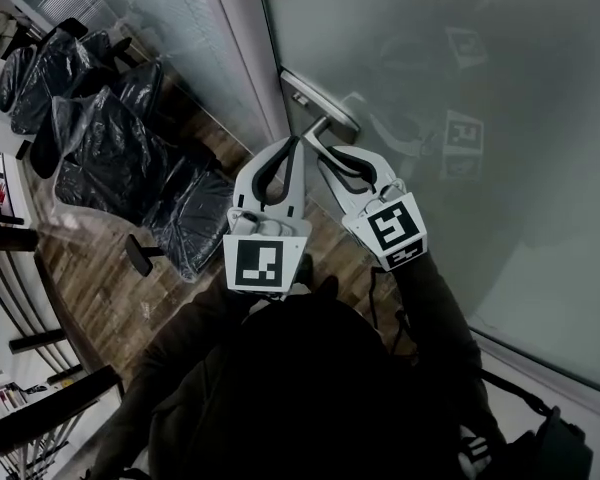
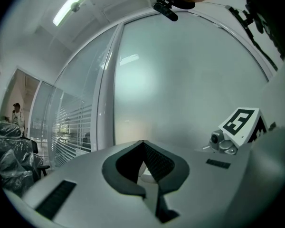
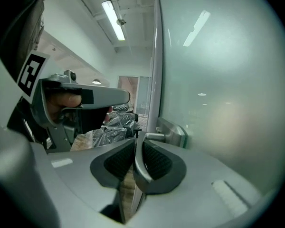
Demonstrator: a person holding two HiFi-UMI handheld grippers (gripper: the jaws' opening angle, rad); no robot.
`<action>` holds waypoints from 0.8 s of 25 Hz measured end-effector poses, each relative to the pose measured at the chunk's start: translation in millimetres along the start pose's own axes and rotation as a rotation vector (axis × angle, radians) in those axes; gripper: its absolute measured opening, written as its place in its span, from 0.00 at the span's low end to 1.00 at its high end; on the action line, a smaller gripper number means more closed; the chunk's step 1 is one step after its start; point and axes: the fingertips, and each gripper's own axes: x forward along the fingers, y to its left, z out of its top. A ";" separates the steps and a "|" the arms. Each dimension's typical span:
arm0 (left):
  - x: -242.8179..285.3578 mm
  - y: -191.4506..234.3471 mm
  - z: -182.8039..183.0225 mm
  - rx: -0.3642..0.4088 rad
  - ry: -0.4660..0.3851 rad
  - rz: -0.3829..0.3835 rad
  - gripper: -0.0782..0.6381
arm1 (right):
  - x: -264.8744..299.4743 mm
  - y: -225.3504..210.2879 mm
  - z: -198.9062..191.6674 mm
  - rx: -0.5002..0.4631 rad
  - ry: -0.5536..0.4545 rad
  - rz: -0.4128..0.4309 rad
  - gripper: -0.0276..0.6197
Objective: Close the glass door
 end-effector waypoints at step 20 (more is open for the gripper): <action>-11.0 11.8 4.9 -0.010 -0.014 0.015 0.10 | -48.4 3.1 91.0 0.051 -0.210 0.010 0.05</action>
